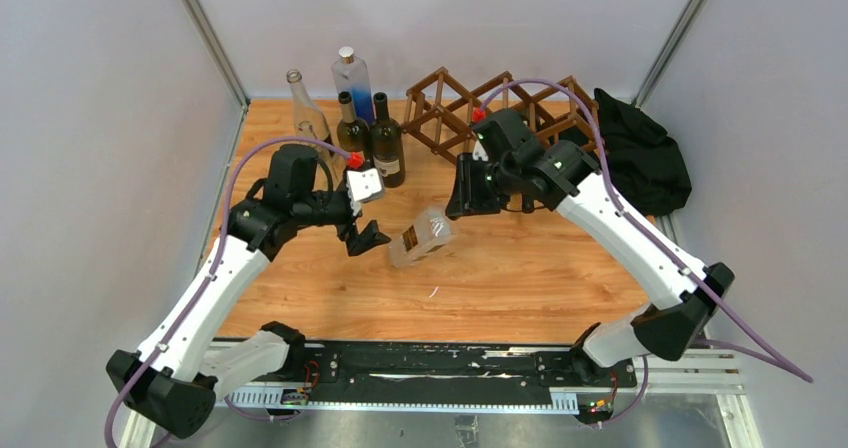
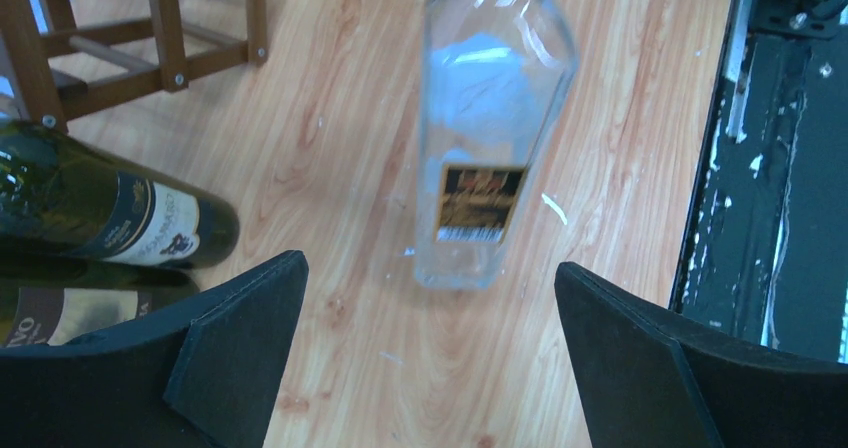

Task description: Take the wine bottle off the wine rack

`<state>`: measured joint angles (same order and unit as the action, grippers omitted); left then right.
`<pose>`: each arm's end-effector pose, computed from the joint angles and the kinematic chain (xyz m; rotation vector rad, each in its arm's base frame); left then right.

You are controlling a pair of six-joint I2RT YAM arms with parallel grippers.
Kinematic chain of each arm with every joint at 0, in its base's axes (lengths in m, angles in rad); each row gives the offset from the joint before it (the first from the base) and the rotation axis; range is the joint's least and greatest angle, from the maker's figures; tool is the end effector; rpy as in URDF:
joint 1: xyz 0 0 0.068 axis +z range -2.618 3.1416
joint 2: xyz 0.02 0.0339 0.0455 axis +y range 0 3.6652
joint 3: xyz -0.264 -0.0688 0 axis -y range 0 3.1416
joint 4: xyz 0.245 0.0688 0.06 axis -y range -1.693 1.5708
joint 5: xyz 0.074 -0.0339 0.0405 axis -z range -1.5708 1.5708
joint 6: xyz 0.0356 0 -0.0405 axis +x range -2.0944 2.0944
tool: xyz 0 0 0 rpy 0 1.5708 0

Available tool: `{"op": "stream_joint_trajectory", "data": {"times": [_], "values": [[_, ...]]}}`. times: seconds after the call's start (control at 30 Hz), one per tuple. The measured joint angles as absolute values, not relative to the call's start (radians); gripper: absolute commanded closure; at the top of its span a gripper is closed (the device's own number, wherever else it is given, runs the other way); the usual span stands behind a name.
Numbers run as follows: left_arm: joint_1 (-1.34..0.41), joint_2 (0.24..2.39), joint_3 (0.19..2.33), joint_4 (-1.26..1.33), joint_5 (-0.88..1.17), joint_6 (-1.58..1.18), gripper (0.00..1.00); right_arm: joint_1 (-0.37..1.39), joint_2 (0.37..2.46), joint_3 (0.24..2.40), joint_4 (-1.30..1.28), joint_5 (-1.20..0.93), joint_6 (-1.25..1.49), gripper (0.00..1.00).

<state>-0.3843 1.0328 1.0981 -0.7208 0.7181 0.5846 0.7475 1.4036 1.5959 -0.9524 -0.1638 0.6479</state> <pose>0.1815 -0.0986 0.3546 1.3109 1.6641 -0.6753 0.2045 0.1974 0.4044 -0.2115 2.4825 0.8431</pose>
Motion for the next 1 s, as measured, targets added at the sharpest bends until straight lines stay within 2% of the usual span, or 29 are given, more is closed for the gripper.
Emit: {"op": "stream_joint_trajectory", "data": {"times": [0.33,0.63,0.73,0.87,0.9,0.97,1.0], "values": [[-0.538,0.932,0.956,-0.471,0.588,0.358,0.0,0.833,1.569,1.8,-0.949,-0.174,0.662,1.0],[-0.55,0.918,0.899,-0.419,0.487,0.367,0.01,0.861,1.644,1.892,-0.945,-0.219,0.677,1.0],[-0.551,0.926,0.897,-0.42,0.468,0.382,0.12,0.871,1.65,1.913,-0.944,-0.227,0.681,1.0],[-0.551,0.954,0.897,-0.445,0.466,0.411,0.17,0.881,1.651,1.927,-0.942,-0.241,0.682,1.0],[-0.551,0.96,0.897,-0.457,0.466,0.416,0.21,0.884,1.651,1.927,-0.941,-0.246,0.683,1.0],[-0.551,0.962,0.897,-0.471,0.466,0.426,0.4,0.886,1.651,1.927,-0.941,-0.254,0.684,0.97],[-0.552,0.962,0.897,-0.477,0.467,0.433,0.53,0.886,1.651,1.926,-0.937,-0.255,0.684,0.88]]}}
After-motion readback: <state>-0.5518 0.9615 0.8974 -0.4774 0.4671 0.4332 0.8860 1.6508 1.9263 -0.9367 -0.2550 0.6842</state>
